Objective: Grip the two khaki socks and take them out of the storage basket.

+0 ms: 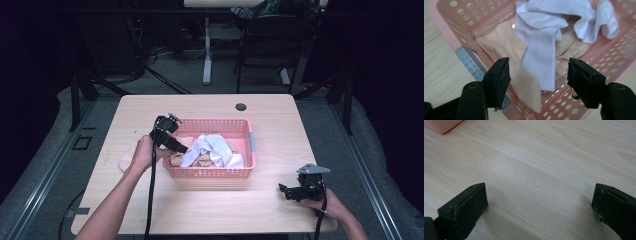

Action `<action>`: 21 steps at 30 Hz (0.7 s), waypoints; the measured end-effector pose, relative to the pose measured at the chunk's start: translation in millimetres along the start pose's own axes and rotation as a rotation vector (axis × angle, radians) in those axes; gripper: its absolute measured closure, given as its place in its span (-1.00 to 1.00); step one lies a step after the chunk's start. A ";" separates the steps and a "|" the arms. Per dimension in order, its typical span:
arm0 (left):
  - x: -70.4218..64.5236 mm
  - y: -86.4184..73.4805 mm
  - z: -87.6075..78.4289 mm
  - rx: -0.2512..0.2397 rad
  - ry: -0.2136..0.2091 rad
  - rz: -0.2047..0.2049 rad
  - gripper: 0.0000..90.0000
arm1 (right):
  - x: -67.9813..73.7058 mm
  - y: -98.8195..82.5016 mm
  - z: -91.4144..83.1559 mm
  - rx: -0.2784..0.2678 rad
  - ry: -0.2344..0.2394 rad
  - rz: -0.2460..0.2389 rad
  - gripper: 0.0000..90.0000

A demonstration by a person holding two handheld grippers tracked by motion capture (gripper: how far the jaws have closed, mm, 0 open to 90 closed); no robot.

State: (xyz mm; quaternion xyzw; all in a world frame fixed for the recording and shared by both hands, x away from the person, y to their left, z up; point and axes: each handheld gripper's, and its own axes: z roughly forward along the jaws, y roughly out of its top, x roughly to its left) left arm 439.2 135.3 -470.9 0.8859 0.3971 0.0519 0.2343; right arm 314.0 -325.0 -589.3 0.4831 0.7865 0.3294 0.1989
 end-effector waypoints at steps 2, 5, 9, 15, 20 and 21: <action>0.8 -0.4 4.2 0.016 0.002 0.002 -0.10 | 0.0 0.0 0.1 -0.001 0.001 0.000 -1.00; 1.4 -1.2 11.1 0.039 0.008 0.003 0.01 | 0.0 0.0 0.0 0.000 0.000 0.000 -1.00; 1.1 -4.1 17.8 0.057 0.050 0.012 0.12 | -0.1 0.0 -0.1 0.002 0.000 -0.002 -1.00; 3.7 -7.7 22.5 0.067 0.059 -0.002 0.18 | -0.2 0.0 0.0 0.001 0.000 -0.002 -1.00; 4.2 -6.8 26.0 0.077 0.057 0.006 0.25 | -0.3 0.0 0.0 0.002 0.003 -0.003 -1.00; 4.4 -6.7 26.7 0.077 0.056 0.007 0.28 | -0.2 0.0 -0.1 0.001 0.000 -0.002 -1.00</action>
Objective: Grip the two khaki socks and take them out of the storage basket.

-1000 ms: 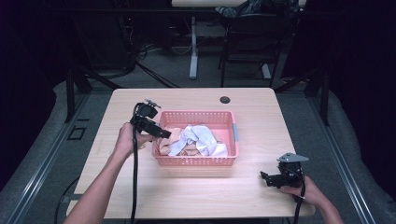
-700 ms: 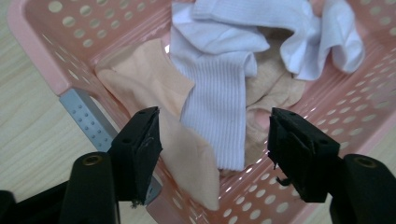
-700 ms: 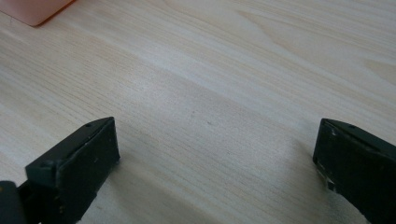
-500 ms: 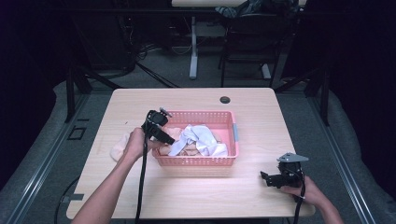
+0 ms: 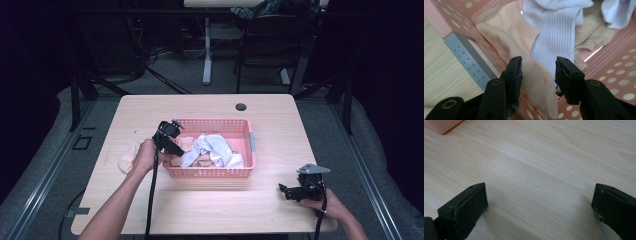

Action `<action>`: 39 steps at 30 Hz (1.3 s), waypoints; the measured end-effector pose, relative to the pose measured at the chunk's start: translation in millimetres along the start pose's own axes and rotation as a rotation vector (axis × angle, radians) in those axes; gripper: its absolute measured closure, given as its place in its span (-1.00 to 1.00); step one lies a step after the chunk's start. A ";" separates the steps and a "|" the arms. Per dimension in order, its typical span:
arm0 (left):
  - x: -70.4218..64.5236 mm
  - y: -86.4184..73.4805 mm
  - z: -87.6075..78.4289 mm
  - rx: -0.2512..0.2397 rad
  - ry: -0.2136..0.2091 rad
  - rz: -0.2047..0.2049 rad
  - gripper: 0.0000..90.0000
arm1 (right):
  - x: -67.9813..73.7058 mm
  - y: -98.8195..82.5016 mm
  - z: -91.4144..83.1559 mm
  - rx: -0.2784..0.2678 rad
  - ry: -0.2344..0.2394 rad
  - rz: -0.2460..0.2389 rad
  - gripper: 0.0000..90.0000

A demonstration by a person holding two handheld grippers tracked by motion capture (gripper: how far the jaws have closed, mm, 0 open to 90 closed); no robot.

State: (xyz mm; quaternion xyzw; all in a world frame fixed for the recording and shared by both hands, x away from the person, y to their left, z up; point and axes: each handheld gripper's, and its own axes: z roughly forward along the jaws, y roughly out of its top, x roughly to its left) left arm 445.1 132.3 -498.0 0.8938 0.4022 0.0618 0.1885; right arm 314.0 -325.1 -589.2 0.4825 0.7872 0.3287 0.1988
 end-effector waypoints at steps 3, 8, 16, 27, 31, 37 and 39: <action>-0.8 0.7 3.0 0.022 0.011 0.003 0.36 | 0.1 0.0 0.1 -0.001 0.000 0.002 -1.00; -4.6 1.0 8.8 0.049 0.042 0.000 0.33 | -0.1 0.0 0.1 0.001 0.003 -0.001 -1.00; -12.2 4.4 11.1 0.077 0.109 0.044 0.19 | 0.0 0.0 0.2 -0.001 0.004 0.001 -1.00; -7.7 1.2 10.1 0.084 0.141 0.013 0.76 | 0.0 0.0 0.0 0.000 -0.001 0.000 -1.00; -3.5 -1.1 5.4 0.058 0.113 -0.009 0.91 | 0.1 0.0 0.2 -0.002 0.001 0.002 -1.00; -1.9 0.0 -8.5 -0.010 0.098 -0.018 0.92 | -0.2 0.0 0.1 0.000 0.003 -0.001 -1.00; -3.0 1.0 -13.4 -0.030 0.097 -0.015 0.92 | 0.0 0.0 0.0 0.000 0.000 0.000 -1.00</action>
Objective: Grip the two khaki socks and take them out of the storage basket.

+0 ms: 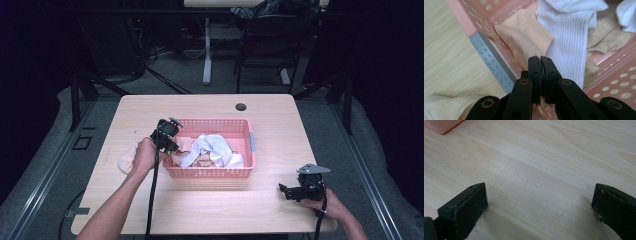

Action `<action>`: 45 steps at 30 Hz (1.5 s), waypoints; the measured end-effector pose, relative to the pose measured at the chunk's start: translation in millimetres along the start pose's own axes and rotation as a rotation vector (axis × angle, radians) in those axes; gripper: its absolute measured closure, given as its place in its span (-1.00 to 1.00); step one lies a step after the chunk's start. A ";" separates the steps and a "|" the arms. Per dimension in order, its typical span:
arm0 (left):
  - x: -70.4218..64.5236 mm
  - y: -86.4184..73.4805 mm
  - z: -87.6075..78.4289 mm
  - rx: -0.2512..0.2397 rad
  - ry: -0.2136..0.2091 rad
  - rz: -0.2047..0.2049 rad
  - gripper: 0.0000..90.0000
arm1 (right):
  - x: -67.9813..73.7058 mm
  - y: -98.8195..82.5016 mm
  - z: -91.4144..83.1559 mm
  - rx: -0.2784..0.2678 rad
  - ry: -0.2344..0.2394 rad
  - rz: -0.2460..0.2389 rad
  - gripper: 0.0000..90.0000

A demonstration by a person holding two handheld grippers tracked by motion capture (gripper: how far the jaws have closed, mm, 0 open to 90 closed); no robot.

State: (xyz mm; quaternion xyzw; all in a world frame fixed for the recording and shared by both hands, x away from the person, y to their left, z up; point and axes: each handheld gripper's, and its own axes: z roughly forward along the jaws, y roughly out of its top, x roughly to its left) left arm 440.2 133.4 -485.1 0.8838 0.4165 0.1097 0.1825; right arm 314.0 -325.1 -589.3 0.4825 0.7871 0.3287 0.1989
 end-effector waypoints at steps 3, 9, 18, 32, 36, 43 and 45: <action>-1.2 3.3 -9.2 -0.033 -0.002 0.008 0.92 | 0.0 0.0 0.0 0.000 0.000 0.000 -1.00; -1.6 10.2 -24.1 -0.077 -0.005 0.019 0.93 | 0.0 0.0 0.0 0.000 0.000 0.000 -1.00; 1.5 17.5 -40.1 -0.111 -0.021 0.021 0.93 | -0.1 0.0 0.1 0.000 0.003 -0.001 -1.00; 7.4 30.5 -68.4 -0.156 -0.043 0.026 0.93 | 0.0 0.0 -0.1 0.001 -0.001 -0.001 -1.00; 7.9 34.1 -77.5 -0.168 -0.038 0.030 0.93 | 0.0 0.1 -0.3 0.004 0.002 -0.003 -1.00; 10.7 38.7 -94.0 -0.195 -0.037 0.030 0.93 | 0.0 0.0 -0.1 0.001 0.001 -0.004 -1.00; 12.4 39.8 -99.9 -0.202 -0.033 0.029 0.93 | -0.1 0.1 -0.4 0.005 0.002 -0.007 -1.00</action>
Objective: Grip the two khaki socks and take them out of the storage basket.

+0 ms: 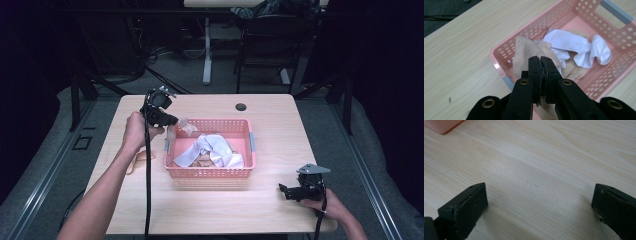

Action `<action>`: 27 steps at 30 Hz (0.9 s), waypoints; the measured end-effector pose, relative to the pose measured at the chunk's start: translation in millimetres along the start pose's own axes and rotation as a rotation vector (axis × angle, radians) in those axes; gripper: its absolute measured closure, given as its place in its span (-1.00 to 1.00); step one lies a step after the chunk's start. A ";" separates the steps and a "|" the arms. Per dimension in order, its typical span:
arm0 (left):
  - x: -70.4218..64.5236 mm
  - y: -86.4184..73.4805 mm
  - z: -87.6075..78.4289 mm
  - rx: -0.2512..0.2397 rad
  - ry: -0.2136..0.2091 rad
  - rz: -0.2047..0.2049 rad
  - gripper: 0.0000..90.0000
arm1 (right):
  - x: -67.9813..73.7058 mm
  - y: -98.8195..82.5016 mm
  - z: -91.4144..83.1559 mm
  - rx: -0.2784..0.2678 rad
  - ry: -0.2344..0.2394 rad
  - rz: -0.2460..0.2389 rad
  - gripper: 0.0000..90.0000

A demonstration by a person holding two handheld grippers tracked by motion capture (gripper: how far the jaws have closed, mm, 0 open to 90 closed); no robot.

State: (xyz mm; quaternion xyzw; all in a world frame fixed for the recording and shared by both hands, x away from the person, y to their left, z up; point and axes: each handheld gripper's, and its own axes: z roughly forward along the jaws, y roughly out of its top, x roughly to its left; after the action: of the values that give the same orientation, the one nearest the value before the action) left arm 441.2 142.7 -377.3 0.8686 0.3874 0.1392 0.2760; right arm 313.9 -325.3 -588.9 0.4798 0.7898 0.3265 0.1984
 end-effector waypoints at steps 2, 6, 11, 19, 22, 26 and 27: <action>1.7 1.4 -4.8 -0.009 0.006 -0.003 0.93 | 0.4 -0.4 0.8 -0.010 0.001 0.007 -1.00; 8.6 2.7 -17.6 -0.034 0.016 -0.015 0.93 | 0.1 -0.1 0.4 -0.004 -0.001 0.004 -1.00; 16.2 -1.1 -27.5 -0.049 0.030 -0.034 0.93 | 0.2 -0.2 0.4 -0.005 -0.002 0.004 -1.00; 32.2 -12.5 -39.9 -0.063 0.051 -0.069 0.93 | 0.2 -0.2 0.4 -0.005 -0.002 0.004 -1.00; 38.1 -18.6 -44.6 -0.066 0.060 -0.082 0.93 | 0.2 -0.2 0.4 -0.005 -0.002 0.004 -1.00; 45.0 -27.8 -50.9 -0.073 0.074 -0.100 0.93 | 0.3 -0.1 0.2 -0.002 -0.002 0.005 -1.00; 46.8 -30.2 -52.5 -0.076 0.076 -0.104 0.93 | 0.3 -0.1 0.2 -0.002 -0.002 0.004 -1.00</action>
State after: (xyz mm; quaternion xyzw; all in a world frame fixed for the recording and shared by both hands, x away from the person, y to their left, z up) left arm 430.2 213.9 -351.3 0.8304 0.4364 0.1721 0.3006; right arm 313.8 -325.1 -589.1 0.4817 0.7883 0.3271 0.1990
